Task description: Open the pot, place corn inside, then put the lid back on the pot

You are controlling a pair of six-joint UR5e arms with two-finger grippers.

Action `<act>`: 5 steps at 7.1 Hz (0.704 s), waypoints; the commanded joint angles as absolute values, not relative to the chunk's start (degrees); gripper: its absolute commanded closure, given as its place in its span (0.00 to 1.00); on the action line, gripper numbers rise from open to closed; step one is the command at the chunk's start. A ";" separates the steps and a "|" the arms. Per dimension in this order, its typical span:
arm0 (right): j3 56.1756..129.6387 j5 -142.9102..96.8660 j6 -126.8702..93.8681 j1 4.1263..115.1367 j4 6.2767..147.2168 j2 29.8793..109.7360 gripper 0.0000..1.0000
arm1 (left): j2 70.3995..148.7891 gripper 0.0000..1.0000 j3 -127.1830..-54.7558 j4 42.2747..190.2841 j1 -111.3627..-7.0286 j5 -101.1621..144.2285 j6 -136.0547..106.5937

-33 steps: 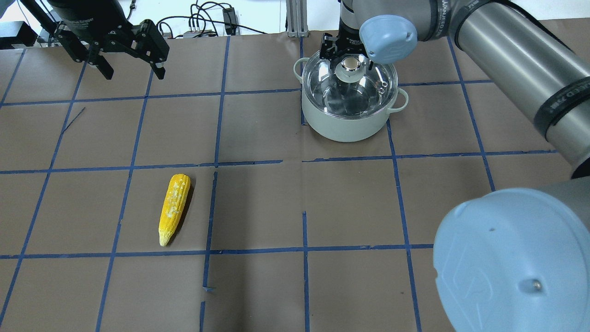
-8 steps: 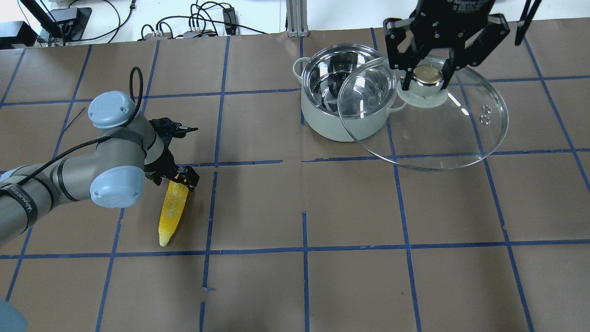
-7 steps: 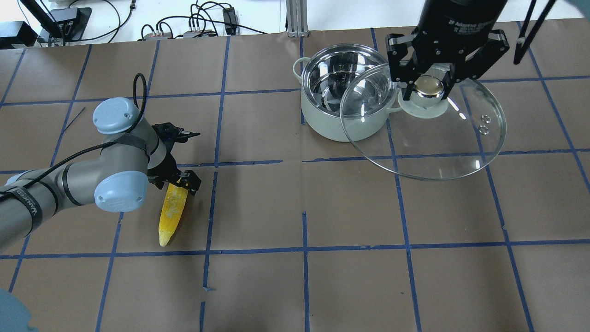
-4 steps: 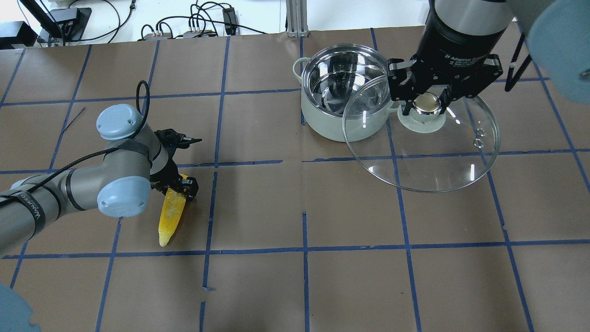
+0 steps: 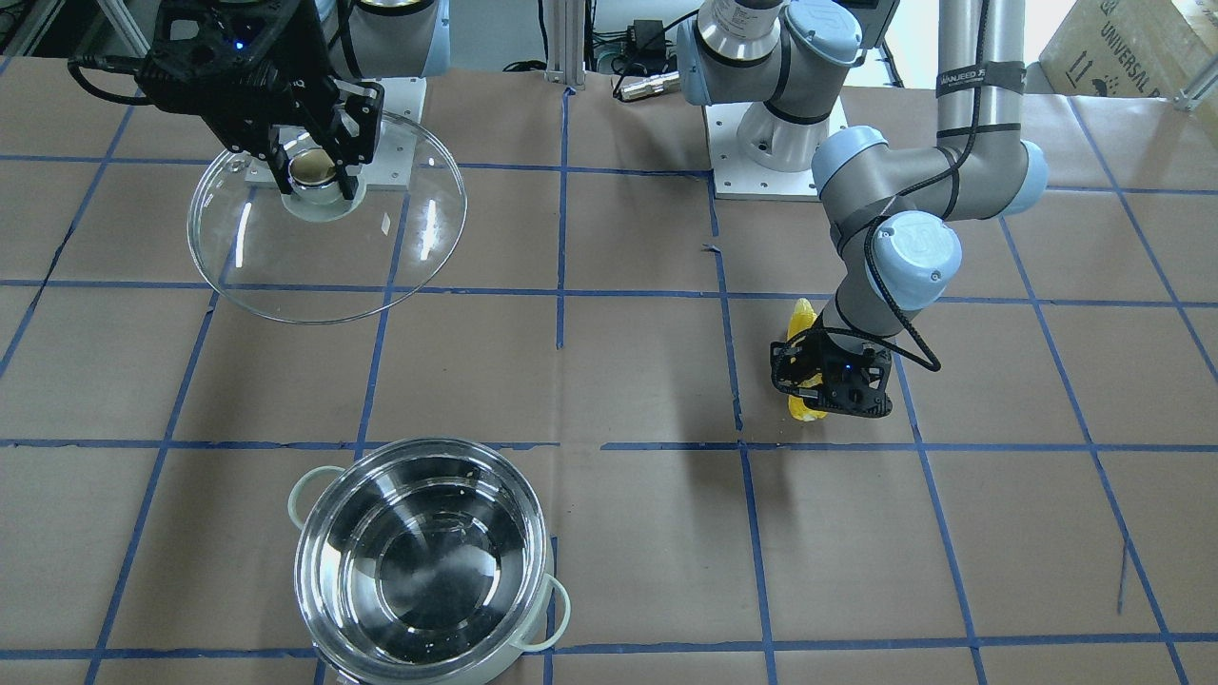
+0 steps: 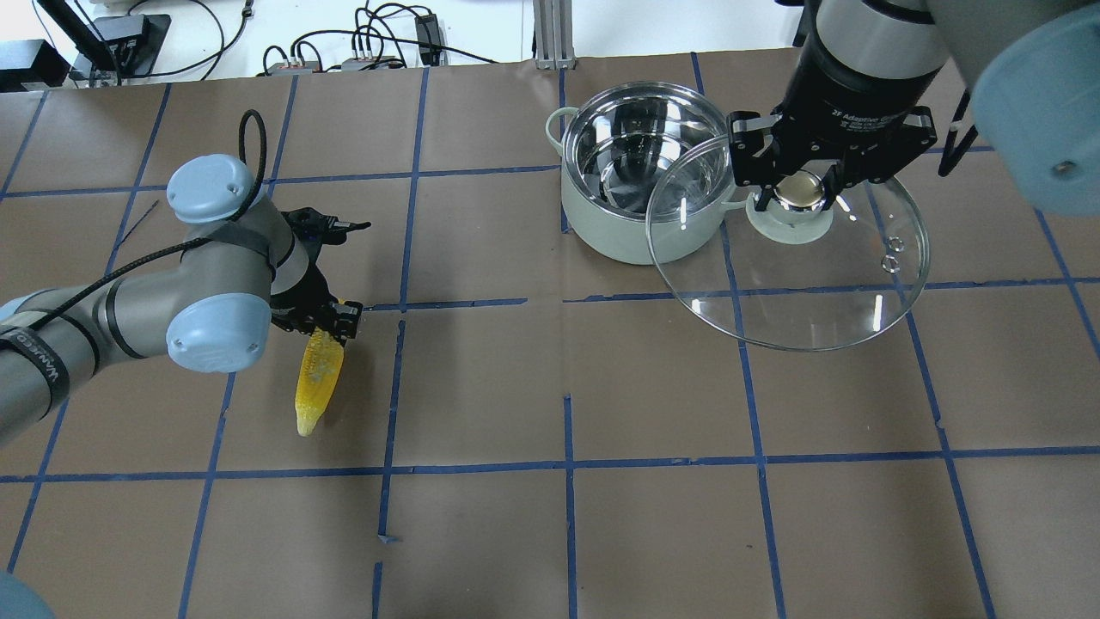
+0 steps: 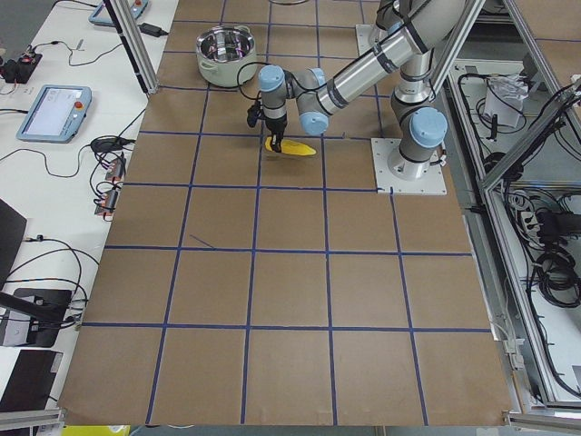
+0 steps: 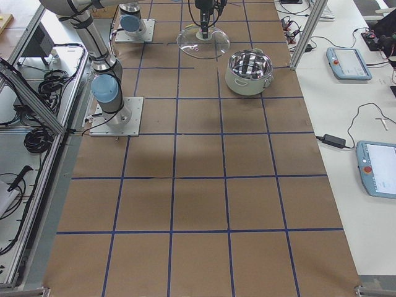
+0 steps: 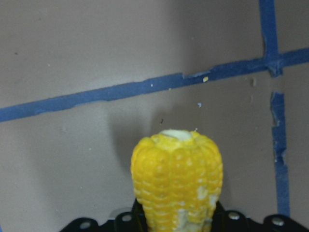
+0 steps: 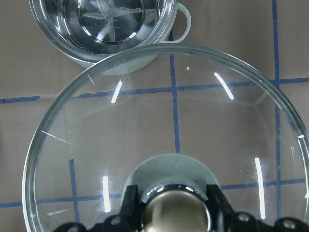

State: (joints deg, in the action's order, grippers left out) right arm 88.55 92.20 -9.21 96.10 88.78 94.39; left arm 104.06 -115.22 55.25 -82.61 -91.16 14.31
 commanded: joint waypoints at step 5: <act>88.86 92.29 -7.22 95.54 89.30 93.87 0.89 | 121.59 0.94 -68.90 81.54 -100.26 -84.30 -10.95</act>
State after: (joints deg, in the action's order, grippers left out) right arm 88.81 92.32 -8.57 95.98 89.05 94.12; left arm 115.97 -79.29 77.81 -96.88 -85.91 -6.02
